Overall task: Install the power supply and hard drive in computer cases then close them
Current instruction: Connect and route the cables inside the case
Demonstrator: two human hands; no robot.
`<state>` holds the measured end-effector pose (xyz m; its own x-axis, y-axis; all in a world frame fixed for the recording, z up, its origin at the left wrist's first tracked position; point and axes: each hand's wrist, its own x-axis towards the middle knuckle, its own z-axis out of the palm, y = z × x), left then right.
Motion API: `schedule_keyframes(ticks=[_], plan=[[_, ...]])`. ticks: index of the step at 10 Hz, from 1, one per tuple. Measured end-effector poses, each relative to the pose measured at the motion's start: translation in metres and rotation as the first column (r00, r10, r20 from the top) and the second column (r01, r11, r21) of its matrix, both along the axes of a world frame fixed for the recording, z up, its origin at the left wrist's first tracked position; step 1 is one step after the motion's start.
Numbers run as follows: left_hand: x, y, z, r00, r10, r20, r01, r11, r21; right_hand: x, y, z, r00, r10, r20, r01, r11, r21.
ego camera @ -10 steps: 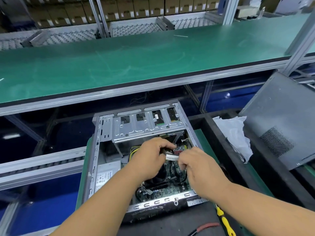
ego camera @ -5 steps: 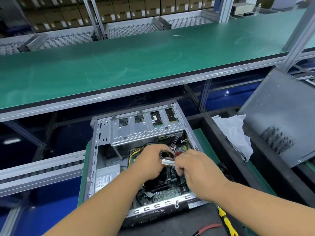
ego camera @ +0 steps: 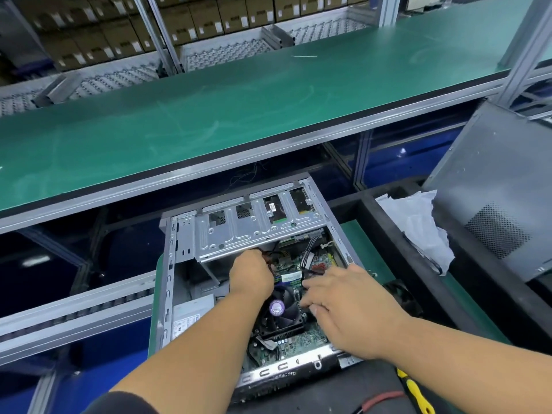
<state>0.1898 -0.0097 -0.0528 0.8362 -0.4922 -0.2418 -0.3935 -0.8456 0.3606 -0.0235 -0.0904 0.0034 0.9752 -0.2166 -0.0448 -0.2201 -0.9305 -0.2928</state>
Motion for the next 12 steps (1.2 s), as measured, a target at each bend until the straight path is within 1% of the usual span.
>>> schedule_keyframes(ticks=[1,2,3,4,5,6,7,8,9,10,11,12], plan=[[0.003,-0.005,-0.002,0.999,-0.007,0.05,0.0,0.99,0.141,0.001,-0.001,0.0,1.0,-0.007,-0.024,0.007,1.0,0.021],[0.004,-0.013,-0.006,0.997,-0.005,0.076,-0.014,0.969,0.246,0.0,-0.001,0.001,0.999,-0.025,-0.024,0.025,0.999,0.02],[0.009,-0.018,-0.014,0.994,-0.087,0.069,0.053,0.918,0.392,0.0,-0.002,0.001,0.999,-0.037,-0.025,0.038,0.999,0.017],[0.019,-0.02,-0.017,0.983,-0.18,0.031,0.144,0.87,0.471,0.0,-0.002,0.002,0.999,-0.049,-0.02,0.05,0.998,0.033],[0.025,-0.023,-0.019,0.992,-0.127,-0.024,0.122,0.86,0.496,0.001,-0.001,0.003,0.998,-0.059,-0.021,0.06,0.997,0.043],[0.03,-0.022,-0.024,0.998,-0.002,-0.068,0.023,0.952,0.304,0.001,-0.001,0.003,0.998,-0.067,-0.018,0.068,0.996,0.051],[0.03,-0.02,-0.022,0.997,0.021,-0.072,0.003,0.944,0.329,0.0,-0.001,0.003,0.997,-0.078,-0.009,0.078,0.995,0.059],[0.029,-0.02,-0.024,0.998,0.002,-0.055,0.018,0.932,0.361,-0.001,-0.001,0.003,0.996,-0.088,0.004,0.087,0.994,0.072],[0.026,-0.02,-0.025,0.997,-0.06,-0.048,0.076,0.867,0.492,-0.002,-0.001,0.004,0.996,-0.093,0.013,0.092,0.993,0.078],[0.026,-0.019,-0.023,0.997,-0.079,-0.006,0.07,0.855,0.514,-0.003,-0.001,0.004,0.995,-0.095,0.02,0.093,0.992,0.081],[0.028,-0.018,-0.024,0.989,-0.139,0.057,0.09,0.851,0.517,-0.003,-0.002,0.003,0.995,-0.095,0.029,0.093,0.992,0.082],[0.029,-0.018,-0.024,0.983,-0.16,0.09,0.097,0.869,0.486,-0.002,-0.002,0.003,0.995,-0.096,0.035,0.093,0.992,0.08]])
